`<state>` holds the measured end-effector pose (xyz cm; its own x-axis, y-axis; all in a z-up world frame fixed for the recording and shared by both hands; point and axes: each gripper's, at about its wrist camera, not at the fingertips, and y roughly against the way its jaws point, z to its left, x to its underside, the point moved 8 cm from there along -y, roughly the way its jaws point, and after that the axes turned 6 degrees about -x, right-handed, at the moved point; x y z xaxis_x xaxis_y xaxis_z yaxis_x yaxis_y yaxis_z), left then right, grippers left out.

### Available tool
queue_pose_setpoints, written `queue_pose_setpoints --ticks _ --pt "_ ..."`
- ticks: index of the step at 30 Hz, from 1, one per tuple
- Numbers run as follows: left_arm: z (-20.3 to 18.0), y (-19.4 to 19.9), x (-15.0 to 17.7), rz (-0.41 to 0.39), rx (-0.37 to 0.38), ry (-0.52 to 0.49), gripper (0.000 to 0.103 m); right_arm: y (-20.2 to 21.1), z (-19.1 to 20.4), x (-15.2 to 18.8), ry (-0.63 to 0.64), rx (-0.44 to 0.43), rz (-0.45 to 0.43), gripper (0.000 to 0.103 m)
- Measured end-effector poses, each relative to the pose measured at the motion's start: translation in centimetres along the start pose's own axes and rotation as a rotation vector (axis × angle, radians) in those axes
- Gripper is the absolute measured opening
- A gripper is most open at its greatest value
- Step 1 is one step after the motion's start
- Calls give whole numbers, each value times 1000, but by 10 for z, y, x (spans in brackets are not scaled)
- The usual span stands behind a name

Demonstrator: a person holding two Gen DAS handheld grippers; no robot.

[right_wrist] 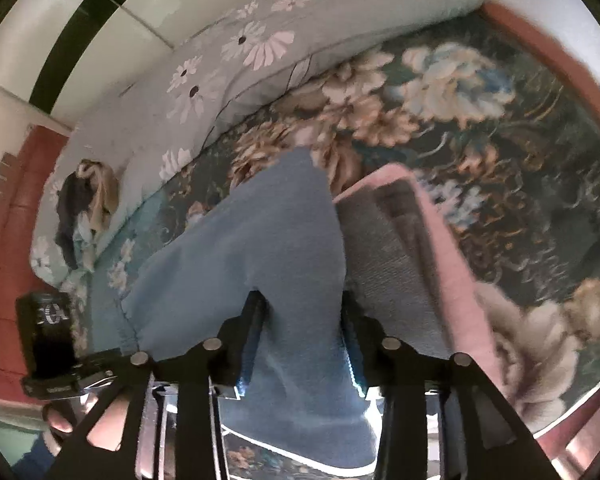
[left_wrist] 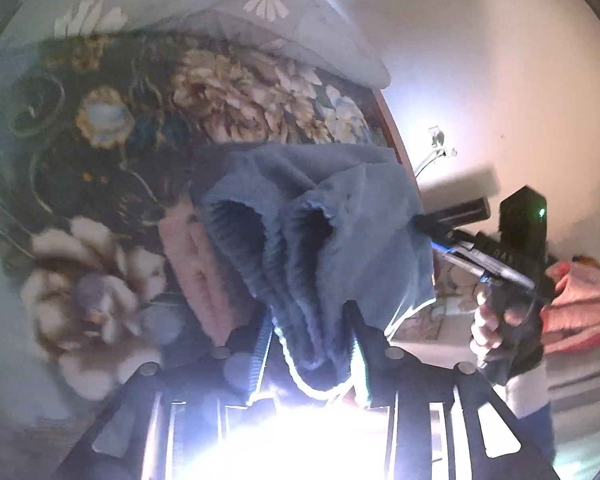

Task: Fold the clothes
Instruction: 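Carry the folded pants with both grippers onto the pink clothes stack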

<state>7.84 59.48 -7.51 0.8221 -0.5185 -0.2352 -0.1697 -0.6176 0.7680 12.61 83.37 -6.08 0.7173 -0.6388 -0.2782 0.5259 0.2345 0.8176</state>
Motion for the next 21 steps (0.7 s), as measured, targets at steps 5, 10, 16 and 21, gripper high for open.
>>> queue_pose_setpoints --ticks 5,10,16,21 --pt "6 36 -8 -93 -92 -64 43 40 -8 -8 -28 41 -103 43" --pt "-39 39 -22 -142 -62 -148 43 34 26 -7 35 15 -117 43" --pt "-58 5 -21 -133 -141 -233 43 0 57 10 203 101 -57 43" --pt "-31 -22 -13 -94 -182 -171 43 -6 41 10 157 98 -91 43"
